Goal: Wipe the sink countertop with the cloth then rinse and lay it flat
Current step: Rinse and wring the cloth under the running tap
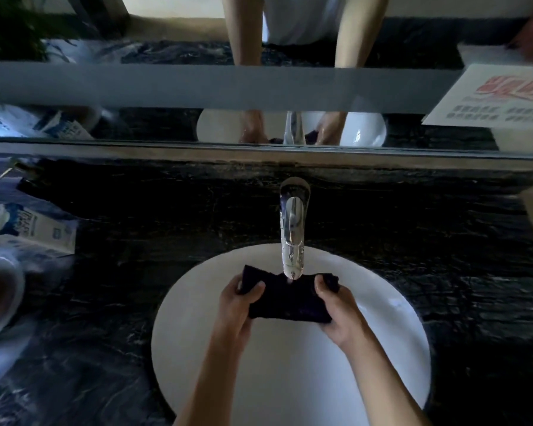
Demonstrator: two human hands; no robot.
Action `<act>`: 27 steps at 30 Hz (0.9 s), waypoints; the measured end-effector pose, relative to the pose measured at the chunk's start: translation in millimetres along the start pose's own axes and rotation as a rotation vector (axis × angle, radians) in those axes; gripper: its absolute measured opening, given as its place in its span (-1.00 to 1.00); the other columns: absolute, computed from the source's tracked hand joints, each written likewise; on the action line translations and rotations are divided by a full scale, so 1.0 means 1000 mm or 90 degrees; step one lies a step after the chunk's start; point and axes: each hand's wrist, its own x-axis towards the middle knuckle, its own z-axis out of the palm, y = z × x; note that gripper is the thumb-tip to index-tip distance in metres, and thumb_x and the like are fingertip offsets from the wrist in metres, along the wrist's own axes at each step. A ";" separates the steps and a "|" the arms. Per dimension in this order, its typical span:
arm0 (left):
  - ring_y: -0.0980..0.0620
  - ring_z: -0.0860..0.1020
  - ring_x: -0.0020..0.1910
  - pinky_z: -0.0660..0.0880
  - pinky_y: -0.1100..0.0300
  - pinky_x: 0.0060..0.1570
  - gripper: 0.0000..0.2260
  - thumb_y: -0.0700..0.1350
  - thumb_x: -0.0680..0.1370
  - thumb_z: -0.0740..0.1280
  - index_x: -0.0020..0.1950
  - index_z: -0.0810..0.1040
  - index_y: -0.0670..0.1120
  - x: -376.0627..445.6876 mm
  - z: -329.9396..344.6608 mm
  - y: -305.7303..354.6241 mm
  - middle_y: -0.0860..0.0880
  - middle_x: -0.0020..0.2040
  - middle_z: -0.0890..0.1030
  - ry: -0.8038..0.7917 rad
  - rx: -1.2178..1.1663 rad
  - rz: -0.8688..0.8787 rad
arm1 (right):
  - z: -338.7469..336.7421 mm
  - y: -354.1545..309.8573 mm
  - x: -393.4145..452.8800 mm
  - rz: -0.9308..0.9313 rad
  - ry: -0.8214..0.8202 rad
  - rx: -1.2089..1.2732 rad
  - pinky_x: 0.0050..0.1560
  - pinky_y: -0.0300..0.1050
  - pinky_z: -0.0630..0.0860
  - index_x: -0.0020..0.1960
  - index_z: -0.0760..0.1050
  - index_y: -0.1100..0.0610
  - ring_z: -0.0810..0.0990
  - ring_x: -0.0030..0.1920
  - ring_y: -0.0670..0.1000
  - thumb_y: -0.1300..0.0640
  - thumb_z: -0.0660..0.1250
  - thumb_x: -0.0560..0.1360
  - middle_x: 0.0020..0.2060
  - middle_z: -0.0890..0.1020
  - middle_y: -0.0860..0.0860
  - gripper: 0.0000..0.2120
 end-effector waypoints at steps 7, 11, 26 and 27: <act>-0.32 0.66 0.07 0.62 -0.23 0.07 -0.79 -0.23 0.66 0.24 0.18 0.60 -0.29 -0.010 0.045 -0.010 -0.34 0.10 0.67 -0.052 -0.010 -0.074 | -0.047 -0.020 -0.022 -0.040 0.018 0.070 -0.18 -0.01 0.69 0.14 0.58 0.38 0.75 -0.05 0.22 0.41 0.34 0.53 0.01 0.72 0.32 -0.81; -0.40 0.62 0.13 0.53 -0.43 0.11 -0.80 -0.24 0.66 0.21 0.22 0.56 -0.27 -0.010 0.052 -0.006 -0.36 0.14 0.65 -0.023 -0.006 -0.088 | -0.041 -0.026 -0.020 -0.057 0.034 0.086 -0.05 0.09 0.64 0.12 0.60 0.30 0.75 -0.06 0.19 0.34 0.30 0.59 -0.01 0.73 0.26 -0.85; -0.28 0.65 0.07 0.60 -0.21 0.05 -0.78 -0.15 0.64 0.29 0.26 0.52 -0.17 -0.002 -0.015 0.015 -0.26 0.13 0.66 0.112 -0.125 -0.007 | 0.043 0.000 0.004 -0.044 -0.079 0.055 -0.30 0.02 0.60 0.15 0.57 0.19 0.67 -0.18 0.19 0.30 0.32 0.59 -0.09 0.68 0.20 -0.83; -0.32 0.63 0.13 0.57 -0.31 0.10 -0.66 -0.04 0.59 0.34 0.31 0.50 -0.17 0.005 -0.011 0.006 -0.29 0.18 0.64 0.082 -0.145 -0.056 | 0.042 -0.002 -0.001 -0.076 -0.072 0.049 -0.23 0.05 0.62 0.15 0.58 0.15 0.70 -0.14 0.18 0.27 0.30 0.62 -0.07 0.71 0.18 -0.84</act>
